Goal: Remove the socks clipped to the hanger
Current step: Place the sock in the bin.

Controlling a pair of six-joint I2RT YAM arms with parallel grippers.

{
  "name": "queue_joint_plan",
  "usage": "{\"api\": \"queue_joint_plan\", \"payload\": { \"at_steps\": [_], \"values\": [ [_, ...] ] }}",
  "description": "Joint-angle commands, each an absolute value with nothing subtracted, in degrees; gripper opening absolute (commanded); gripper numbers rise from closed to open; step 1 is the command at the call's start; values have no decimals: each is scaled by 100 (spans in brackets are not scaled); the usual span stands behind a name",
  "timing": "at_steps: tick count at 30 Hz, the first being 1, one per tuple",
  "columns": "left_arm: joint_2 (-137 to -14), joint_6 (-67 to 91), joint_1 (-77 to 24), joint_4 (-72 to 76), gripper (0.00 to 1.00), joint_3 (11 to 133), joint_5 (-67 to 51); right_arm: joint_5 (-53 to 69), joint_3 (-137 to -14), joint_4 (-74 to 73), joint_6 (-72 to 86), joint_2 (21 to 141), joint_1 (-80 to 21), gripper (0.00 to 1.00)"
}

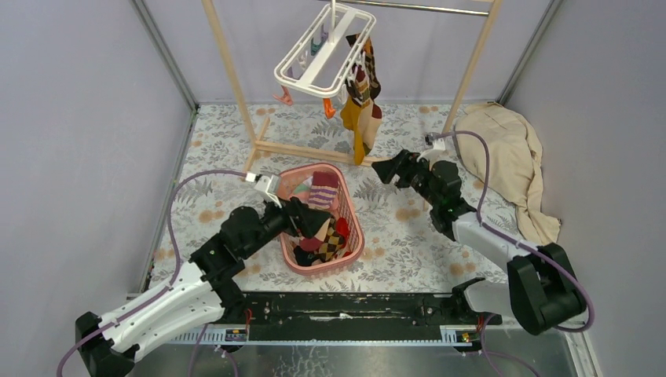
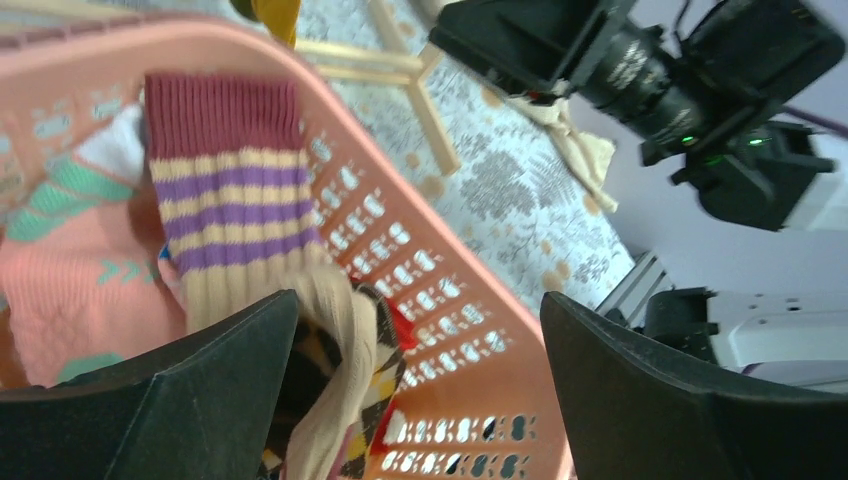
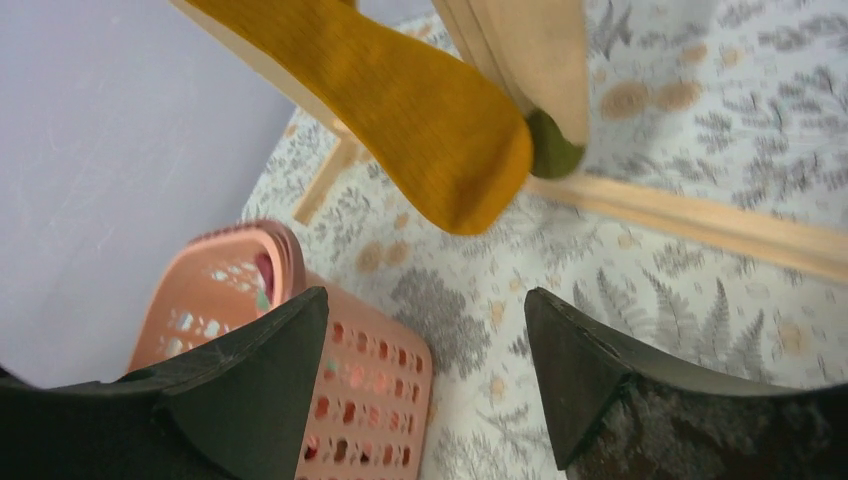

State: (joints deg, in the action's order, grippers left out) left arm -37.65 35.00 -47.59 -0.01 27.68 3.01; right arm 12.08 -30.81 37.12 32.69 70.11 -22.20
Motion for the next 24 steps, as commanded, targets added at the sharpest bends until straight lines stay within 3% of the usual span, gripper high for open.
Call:
{"api": "queue_joint_plan", "payload": {
  "at_steps": [1,12,24],
  "values": [
    [-3592,3293,-4790,94,99,3166,420,1284,-3772,4766,3134,7375,-2268,78],
    [-3829,3140,-4785,860,99,3497,914,1850,-4599,6059,2855,8317,-2585,61],
    [-3658,2871,-4790,1646,99,2940,1989,289,-5806,5217,1097,9071,-4017,68]
  ]
}}
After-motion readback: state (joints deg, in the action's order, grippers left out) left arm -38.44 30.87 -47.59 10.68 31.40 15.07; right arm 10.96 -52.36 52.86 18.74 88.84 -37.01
